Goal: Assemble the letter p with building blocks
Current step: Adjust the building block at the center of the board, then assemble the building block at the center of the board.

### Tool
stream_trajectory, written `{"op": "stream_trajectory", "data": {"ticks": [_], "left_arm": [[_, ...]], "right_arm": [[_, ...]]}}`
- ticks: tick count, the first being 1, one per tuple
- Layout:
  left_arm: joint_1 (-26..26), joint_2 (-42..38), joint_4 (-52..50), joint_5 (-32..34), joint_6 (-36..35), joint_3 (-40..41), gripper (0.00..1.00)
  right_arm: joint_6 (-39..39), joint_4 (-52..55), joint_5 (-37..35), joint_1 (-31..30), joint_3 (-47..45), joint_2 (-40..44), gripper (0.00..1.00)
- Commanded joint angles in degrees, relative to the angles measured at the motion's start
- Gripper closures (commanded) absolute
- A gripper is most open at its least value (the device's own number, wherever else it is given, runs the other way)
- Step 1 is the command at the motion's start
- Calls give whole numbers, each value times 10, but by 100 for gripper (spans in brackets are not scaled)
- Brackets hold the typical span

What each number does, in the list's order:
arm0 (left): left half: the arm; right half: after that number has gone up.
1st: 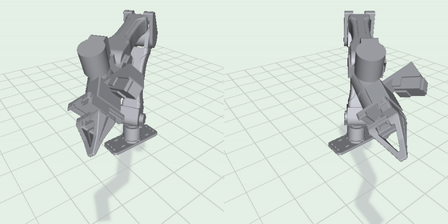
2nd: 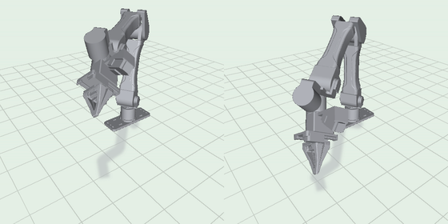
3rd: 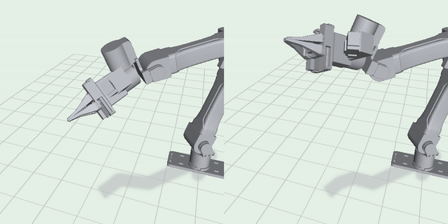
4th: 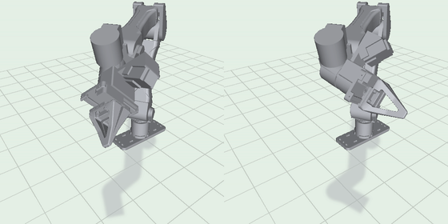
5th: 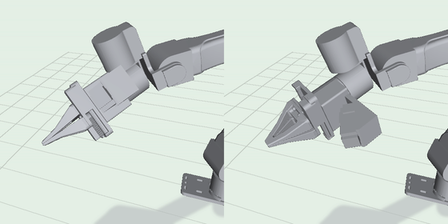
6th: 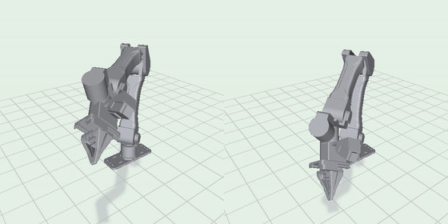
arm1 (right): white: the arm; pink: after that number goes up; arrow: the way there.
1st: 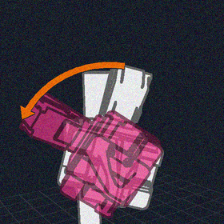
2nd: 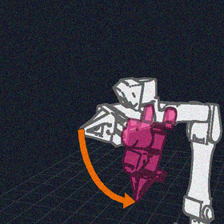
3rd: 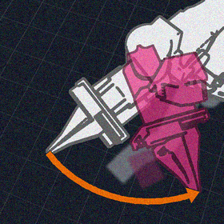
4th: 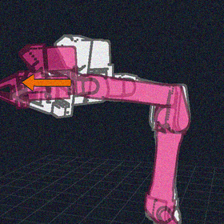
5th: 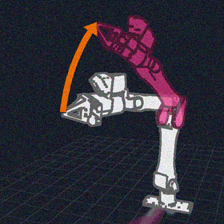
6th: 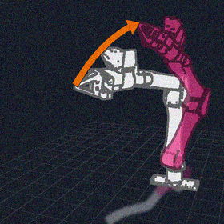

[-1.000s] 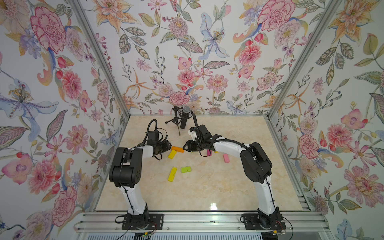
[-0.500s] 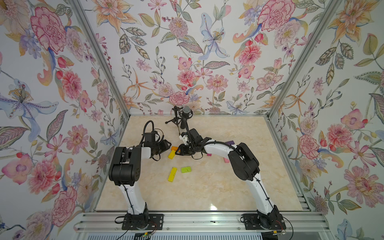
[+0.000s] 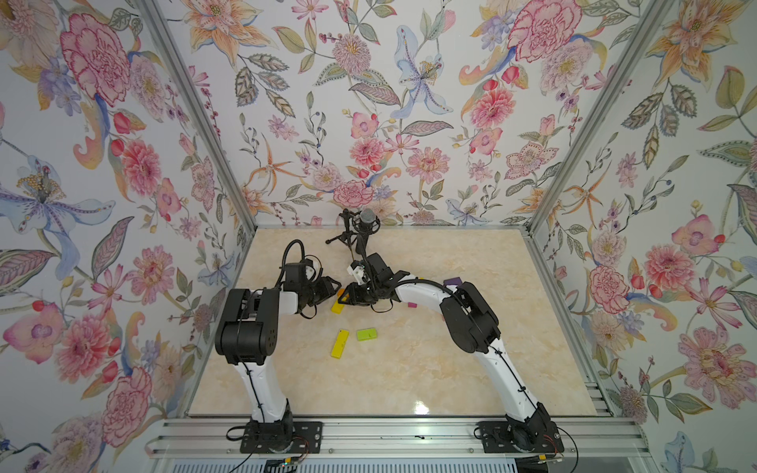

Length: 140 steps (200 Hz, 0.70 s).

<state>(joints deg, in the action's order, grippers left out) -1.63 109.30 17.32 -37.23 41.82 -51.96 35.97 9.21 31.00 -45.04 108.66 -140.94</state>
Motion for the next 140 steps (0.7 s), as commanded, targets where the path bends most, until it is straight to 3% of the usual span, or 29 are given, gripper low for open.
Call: {"op": "stream_trajectory", "data": {"ticks": [1,48,108,140], "left_arm": [[6,11,0,-10,5,10,47],[11,4,-7,-8,4,10,47],[18,22,-40,3,-14,-39,48],[18,56,-58,-8,-25,-82,50]], "right_arm": [[14,-1,8,-5,24,-18,61],[6,-1,6,-3,17,-2,61],[-19,-2,-39,7,-111,112,60],[-18,-2,-55,24,-142,129,60]]}}
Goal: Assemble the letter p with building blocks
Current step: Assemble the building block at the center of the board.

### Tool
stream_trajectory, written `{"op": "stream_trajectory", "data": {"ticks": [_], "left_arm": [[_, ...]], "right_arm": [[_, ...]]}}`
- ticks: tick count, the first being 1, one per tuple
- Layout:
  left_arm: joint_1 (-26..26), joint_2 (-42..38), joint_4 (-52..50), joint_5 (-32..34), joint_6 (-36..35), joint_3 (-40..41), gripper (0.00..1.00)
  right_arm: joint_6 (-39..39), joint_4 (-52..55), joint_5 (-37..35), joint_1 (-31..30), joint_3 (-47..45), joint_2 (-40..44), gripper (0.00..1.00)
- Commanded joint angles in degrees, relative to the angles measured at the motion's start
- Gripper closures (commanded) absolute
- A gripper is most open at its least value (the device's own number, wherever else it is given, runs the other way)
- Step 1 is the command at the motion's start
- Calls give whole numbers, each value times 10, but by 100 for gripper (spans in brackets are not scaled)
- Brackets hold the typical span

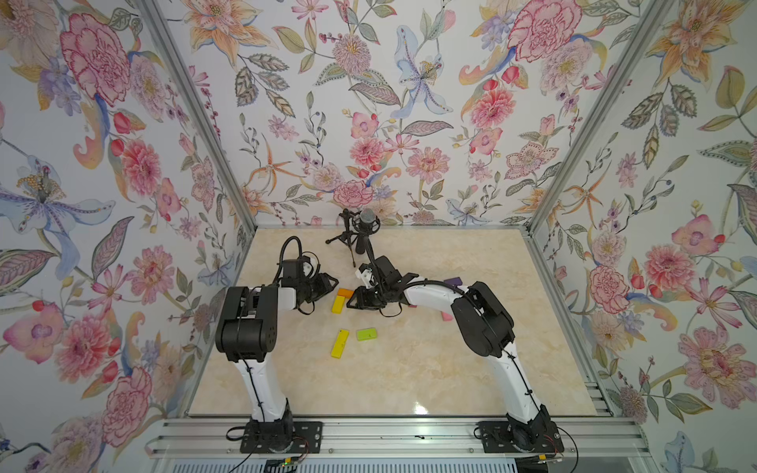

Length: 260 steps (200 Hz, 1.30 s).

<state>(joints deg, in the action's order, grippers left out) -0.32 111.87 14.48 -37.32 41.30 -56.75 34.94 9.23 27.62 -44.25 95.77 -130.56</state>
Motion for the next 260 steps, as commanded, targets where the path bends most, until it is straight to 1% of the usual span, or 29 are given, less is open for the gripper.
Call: {"op": "stream_trajectory", "data": {"ticks": [1,18,55,64,82,91,101,111,119,190,260], "left_arm": [[5,31,-30,-7,-20,-36,50],[4,52,-38,-12,-23,-53,52],[4,67,-35,-31,-21,-65,62],[4,66,-40,-32,-25,-65,65],[2,64,-43,-39,-33,-61,66],[1,64,-45,-38,-37,-58,70],[0,64,-46,-37,-39,-54,72],[-1,64,-44,-41,-40,-49,77],[-2,63,-43,-40,-41,-43,78],[-16,49,-30,-39,-41,0,83],[-21,41,-19,-23,-31,22,83]], "right_arm": [[-7,-2,-21,16,-13,25,60],[-4,-2,-27,21,-8,18,61],[0,-2,-30,28,26,-10,61],[0,0,-28,31,29,-15,61],[0,1,-28,33,31,-23,61],[1,1,-27,34,33,-28,61],[0,1,-26,34,34,-33,61],[-1,1,-27,35,33,-35,61],[-1,1,-30,35,33,-37,61],[-4,0,-20,39,33,-46,61],[-5,0,-11,34,34,-50,61]]}}
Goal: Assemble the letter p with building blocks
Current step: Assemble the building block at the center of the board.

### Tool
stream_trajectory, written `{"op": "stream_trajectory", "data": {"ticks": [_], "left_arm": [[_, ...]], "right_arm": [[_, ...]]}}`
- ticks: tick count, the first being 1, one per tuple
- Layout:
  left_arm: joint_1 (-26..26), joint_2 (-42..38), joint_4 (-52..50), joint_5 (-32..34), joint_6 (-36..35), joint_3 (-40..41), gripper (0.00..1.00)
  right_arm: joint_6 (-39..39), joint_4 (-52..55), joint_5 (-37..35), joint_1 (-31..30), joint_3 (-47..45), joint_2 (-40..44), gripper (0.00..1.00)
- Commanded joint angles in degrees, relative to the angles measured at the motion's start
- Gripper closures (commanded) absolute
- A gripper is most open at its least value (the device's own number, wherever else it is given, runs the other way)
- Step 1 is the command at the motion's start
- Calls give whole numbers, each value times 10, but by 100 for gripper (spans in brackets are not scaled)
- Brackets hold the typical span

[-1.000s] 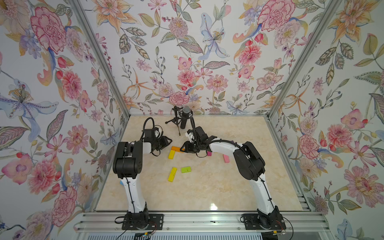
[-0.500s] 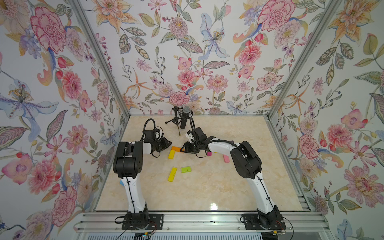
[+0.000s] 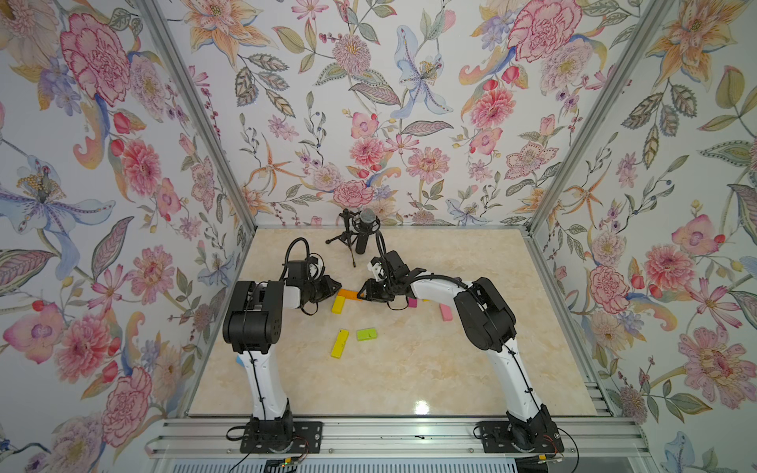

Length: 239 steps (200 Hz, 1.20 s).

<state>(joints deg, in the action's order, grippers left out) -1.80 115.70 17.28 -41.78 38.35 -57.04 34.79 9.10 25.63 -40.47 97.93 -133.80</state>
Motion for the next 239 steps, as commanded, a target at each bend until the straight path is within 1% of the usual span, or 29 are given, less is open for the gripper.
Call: {"op": "stream_trajectory", "data": {"ticks": [1,103,142,207,217,239], "left_arm": [[-6,3,-48,21,-1,25,83],[-3,-3,-43,31,6,41,83],[-1,-24,-12,46,32,73,83],[1,-39,-4,53,37,91,84],[2,-43,-7,62,37,91,82],[14,-50,-10,72,37,90,73]], "right_arm": [[-3,1,8,-4,12,-17,60],[3,0,15,-11,14,-33,61],[7,-1,20,-11,23,-38,61],[7,-2,25,-11,25,-43,61],[7,-1,23,-10,24,-42,61],[6,-1,23,-10,24,-42,61]]}}
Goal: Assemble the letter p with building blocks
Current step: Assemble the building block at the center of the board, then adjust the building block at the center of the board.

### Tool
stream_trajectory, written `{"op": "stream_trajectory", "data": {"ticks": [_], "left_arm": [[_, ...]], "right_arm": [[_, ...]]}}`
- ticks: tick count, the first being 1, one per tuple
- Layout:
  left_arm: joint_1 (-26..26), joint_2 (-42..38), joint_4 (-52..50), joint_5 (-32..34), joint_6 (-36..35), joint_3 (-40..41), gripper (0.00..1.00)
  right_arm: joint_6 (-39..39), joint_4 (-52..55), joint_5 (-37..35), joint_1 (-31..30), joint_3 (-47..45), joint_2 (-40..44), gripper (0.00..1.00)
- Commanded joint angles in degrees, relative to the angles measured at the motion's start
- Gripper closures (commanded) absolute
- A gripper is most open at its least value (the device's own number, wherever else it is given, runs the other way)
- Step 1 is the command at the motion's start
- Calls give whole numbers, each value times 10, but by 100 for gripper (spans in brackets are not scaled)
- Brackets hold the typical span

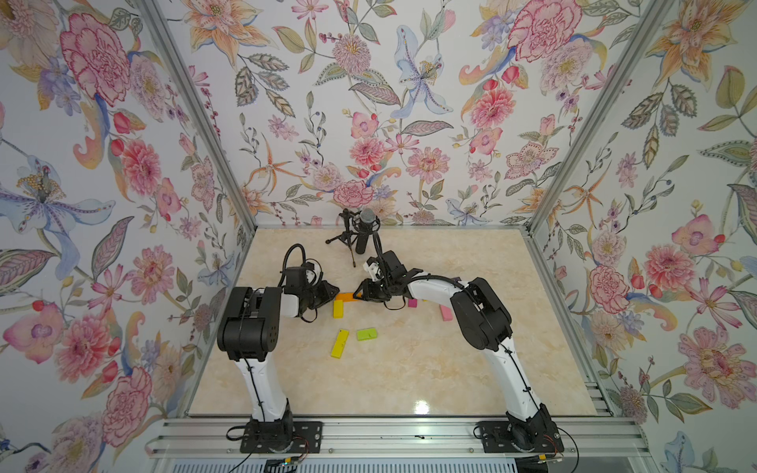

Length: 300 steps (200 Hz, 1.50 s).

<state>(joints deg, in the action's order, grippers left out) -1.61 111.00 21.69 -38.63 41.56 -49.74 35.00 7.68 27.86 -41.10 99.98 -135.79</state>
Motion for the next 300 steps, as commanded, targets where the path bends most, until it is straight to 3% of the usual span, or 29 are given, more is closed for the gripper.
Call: {"op": "stream_trajectory", "data": {"ticks": [1,20,51,136,147,210,300], "left_arm": [[13,-3,-55,41,5,17,73],[32,-19,-56,57,8,23,57],[46,-47,-78,77,1,34,56],[44,-138,-84,63,9,131,66],[38,-142,-85,61,10,135,72],[-2,-144,-74,81,21,150,82],[-13,-130,-53,76,31,153,86]], "right_arm": [[4,13,1,-4,3,-22,61],[4,12,0,-2,0,-19,61],[2,10,-5,5,-17,-7,60],[-33,-1,-83,17,-124,87,60],[-41,-4,-89,17,-138,102,60],[-43,-40,-41,-2,-162,123,62],[-17,-87,-18,-9,-185,111,64]]}}
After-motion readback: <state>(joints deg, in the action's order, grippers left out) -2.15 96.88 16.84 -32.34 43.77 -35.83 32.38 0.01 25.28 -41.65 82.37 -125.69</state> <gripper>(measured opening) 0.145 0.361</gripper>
